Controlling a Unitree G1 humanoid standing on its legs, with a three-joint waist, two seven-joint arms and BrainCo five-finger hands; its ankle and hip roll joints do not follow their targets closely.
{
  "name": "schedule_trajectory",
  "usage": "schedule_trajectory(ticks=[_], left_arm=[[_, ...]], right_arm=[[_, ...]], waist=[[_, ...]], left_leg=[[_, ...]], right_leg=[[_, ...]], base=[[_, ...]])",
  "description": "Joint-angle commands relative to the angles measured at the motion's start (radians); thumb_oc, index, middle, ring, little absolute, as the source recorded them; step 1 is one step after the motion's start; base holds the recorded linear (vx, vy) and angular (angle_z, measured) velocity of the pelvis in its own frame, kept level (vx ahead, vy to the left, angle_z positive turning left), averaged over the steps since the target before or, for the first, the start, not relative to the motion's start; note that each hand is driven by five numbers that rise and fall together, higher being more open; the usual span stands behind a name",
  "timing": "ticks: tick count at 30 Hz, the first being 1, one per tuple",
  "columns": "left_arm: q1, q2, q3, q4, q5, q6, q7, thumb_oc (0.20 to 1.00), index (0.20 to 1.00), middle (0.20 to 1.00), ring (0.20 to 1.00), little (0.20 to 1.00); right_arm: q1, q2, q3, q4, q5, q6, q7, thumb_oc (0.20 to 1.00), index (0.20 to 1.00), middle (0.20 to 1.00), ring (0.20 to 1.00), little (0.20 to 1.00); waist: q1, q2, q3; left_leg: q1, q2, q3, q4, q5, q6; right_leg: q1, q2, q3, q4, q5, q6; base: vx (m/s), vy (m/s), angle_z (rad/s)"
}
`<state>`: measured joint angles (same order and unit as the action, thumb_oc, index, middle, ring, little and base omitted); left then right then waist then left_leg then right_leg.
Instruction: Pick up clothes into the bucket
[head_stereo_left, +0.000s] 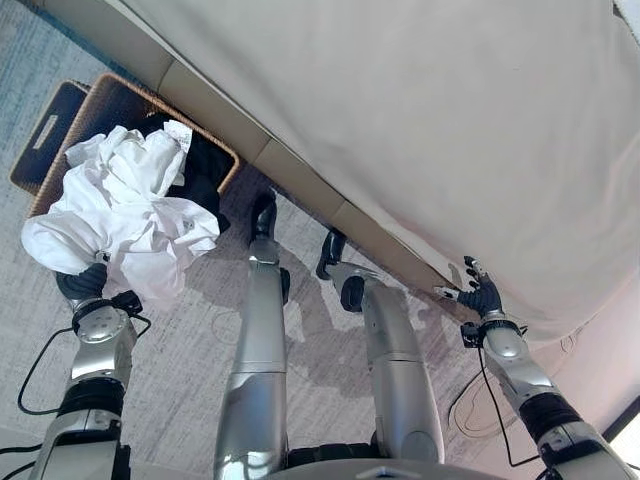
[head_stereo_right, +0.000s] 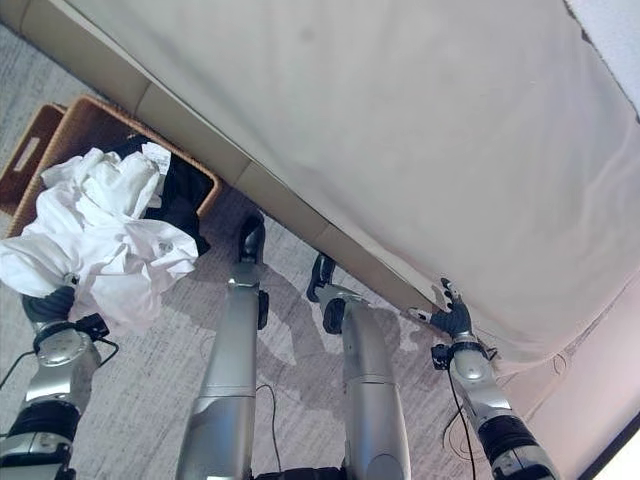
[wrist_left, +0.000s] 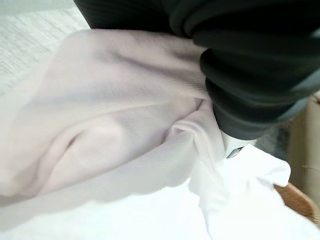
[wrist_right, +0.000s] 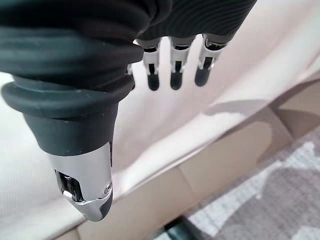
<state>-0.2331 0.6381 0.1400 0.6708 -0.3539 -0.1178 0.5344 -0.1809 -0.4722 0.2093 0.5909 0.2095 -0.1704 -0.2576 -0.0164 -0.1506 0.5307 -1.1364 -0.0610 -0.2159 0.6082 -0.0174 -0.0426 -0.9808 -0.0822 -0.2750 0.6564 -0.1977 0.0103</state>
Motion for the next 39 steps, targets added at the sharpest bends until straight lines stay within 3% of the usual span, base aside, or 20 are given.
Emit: schedule_trajectory(ticks=[1,8,9,16,27,31,39], left_arm=[[0.063,0.085,0.067,-0.02,0.073,0.018,0.062,0.2,0.2,0.2,0.2,0.2],[0.073,0.113,0.1,-0.04,0.093,0.038,0.089,0.2,0.2,0.2,0.2,0.2],[0.074,0.115,0.105,-0.04,0.093,0.041,0.094,1.0,1.0,1.0,1.0,1.0],[0.041,0.119,0.137,-0.058,0.071,0.032,0.161,1.0,1.0,1.0,1.0,1.0],[0.068,0.121,0.168,-0.061,0.174,0.099,0.233,1.0,1.0,1.0,1.0,1.0],[0.078,0.092,0.166,-0.049,0.171,0.096,0.221,1.0,1.0,1.0,1.0,1.0],[0.124,-0.043,0.129,-0.016,0.169,0.073,0.189,1.0,1.0,1.0,1.0,1.0]], right_arm=[[0.059,-0.042,0.008,-0.052,0.038,-0.031,-0.012,1.0,1.0,1.0,1.0,1.0],[0.068,-0.041,0.032,-0.089,0.044,-0.029,0.014,1.0,1.0,1.0,1.0,1.0],[0.069,-0.041,0.035,-0.09,0.041,-0.028,0.017,1.0,1.0,1.0,1.0,1.0],[0.063,-0.025,0.059,-0.075,0.043,-0.028,0.025,1.0,1.0,1.0,1.0,1.0],[0.054,-0.019,0.062,-0.054,0.034,-0.021,0.026,1.0,1.0,1.0,1.0,1.0],[0.062,-0.012,0.048,-0.034,0.025,-0.01,0.031,1.0,1.0,1.0,1.0,1.0],[0.071,0.016,-0.001,0.038,-0.01,0.018,0.017,1.0,1.0,1.0,1.0,1.0]], waist=[[0.033,-0.072,-0.011],[0.038,-0.092,-0.011],[0.039,-0.093,-0.011],[0.045,-0.103,-0.011],[0.056,-0.1,-0.011],[0.065,-0.072,-0.011],[0.089,0.023,-0.011]], left_leg=[[-0.01,-0.011,0.016,0.089,-0.102,0.049],[-0.013,-0.01,0.003,0.084,-0.099,0.044],[-0.011,-0.011,0.001,0.081,-0.099,0.043],[0.022,-0.01,-0.003,0.053,-0.096,0.041],[0.099,-0.002,0.017,-0.009,-0.081,0.047],[0.153,-0.012,0.024,-0.043,-0.067,0.049],[0.334,-0.033,0.067,-0.123,-0.045,0.056]], right_leg=[[-0.012,-0.038,0.035,-0.146,0.165,0.091],[0.004,-0.03,0.019,-0.182,0.18,0.092],[0.006,-0.03,0.019,-0.184,0.18,0.091],[0.037,-0.025,0.014,-0.206,0.181,0.087],[0.088,-0.035,0.015,-0.223,0.184,0.095],[0.122,-0.044,0.021,-0.215,0.171,0.093],[0.243,-0.072,0.058,-0.163,0.115,0.078]], base=[[0.0,0.007,0.04],[0.0,0.0,0.0],[0.0,0.0,0.0],[0.0,0.0,0.0],[0.0,0.0,0.0],[-0.01,-0.008,0.03],[-0.01,-0.001,-0.02]])
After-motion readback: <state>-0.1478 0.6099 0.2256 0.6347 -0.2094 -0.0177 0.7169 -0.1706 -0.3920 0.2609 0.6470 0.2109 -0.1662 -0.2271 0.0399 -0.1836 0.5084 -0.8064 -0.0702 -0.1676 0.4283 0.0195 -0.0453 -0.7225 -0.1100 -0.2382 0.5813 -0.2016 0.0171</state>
